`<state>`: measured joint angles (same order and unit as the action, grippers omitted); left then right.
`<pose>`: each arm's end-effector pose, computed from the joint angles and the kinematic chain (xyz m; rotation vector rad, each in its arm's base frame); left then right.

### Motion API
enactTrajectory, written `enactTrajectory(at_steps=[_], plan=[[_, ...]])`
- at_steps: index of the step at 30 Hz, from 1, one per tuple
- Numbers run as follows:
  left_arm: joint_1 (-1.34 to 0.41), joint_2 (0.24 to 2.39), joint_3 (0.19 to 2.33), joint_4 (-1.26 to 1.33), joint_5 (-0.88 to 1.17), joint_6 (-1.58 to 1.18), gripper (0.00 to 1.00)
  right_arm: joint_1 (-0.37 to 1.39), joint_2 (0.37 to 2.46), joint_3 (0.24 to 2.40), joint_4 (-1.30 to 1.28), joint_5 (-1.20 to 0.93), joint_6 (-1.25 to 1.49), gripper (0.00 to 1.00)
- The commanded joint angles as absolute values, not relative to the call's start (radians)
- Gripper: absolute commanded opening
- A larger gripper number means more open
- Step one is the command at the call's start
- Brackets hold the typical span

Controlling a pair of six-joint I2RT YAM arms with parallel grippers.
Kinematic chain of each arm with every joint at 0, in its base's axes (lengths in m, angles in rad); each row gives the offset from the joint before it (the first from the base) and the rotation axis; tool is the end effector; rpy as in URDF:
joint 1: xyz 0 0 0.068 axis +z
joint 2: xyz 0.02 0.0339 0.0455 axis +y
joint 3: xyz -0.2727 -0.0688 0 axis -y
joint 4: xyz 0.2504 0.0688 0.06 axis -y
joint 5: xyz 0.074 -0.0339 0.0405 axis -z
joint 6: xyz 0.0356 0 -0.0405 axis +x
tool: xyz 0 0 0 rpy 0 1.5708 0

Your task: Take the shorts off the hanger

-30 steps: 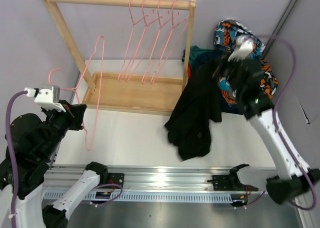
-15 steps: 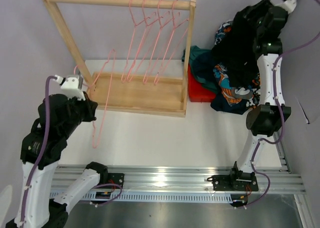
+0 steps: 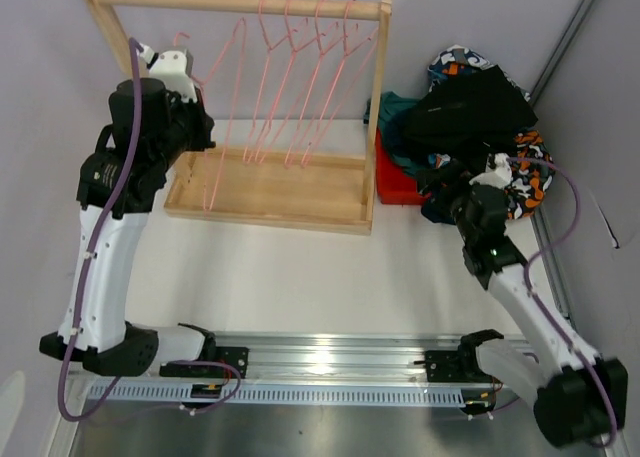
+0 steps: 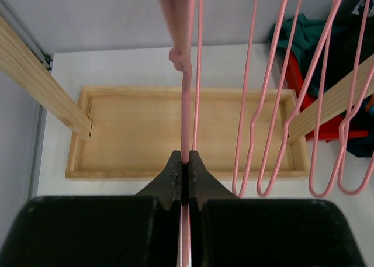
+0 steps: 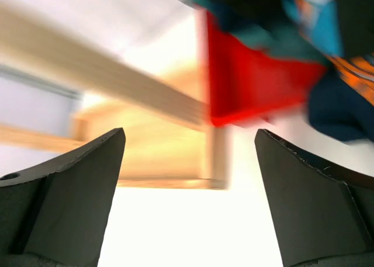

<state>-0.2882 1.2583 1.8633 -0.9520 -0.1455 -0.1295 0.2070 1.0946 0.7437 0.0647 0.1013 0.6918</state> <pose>0.2035 -0.0549 0.5276 0.0541 1.9158 -0.1420 0.2510 0.0490 0.2952 0.5226 1.8154 0.5273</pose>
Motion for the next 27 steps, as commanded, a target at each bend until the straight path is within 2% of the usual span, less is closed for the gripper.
enactTrajectory(at_steps=[1, 8, 16, 21, 27], plan=[[-0.279, 1.334, 2.006, -0.877, -0.130, -0.083, 0.00, 0.274, 0.872, 0.634, 0.200, 0.190, 0.686, 1.00], [-0.275, 1.544, 2.195, -0.779, -0.095, -0.107, 0.00, 0.356, 0.637, 0.522, 0.089, 0.198, 0.692, 1.00], [-0.273, 1.776, 2.488, -0.759, -0.075, -0.130, 0.00, 0.368, 0.580, 0.425, 0.074, 0.156, 0.703, 0.99], [-0.273, 1.810, 2.448, -0.747, -0.057, -0.152, 0.02, 0.368, 0.548, 0.387, 0.066, 0.164, 0.692, 1.00], [-0.273, 1.784, 2.234, -0.735, -0.058, -0.143, 0.01, 0.367, 0.571, 0.390, 0.064, 0.146, 0.676, 1.00]])
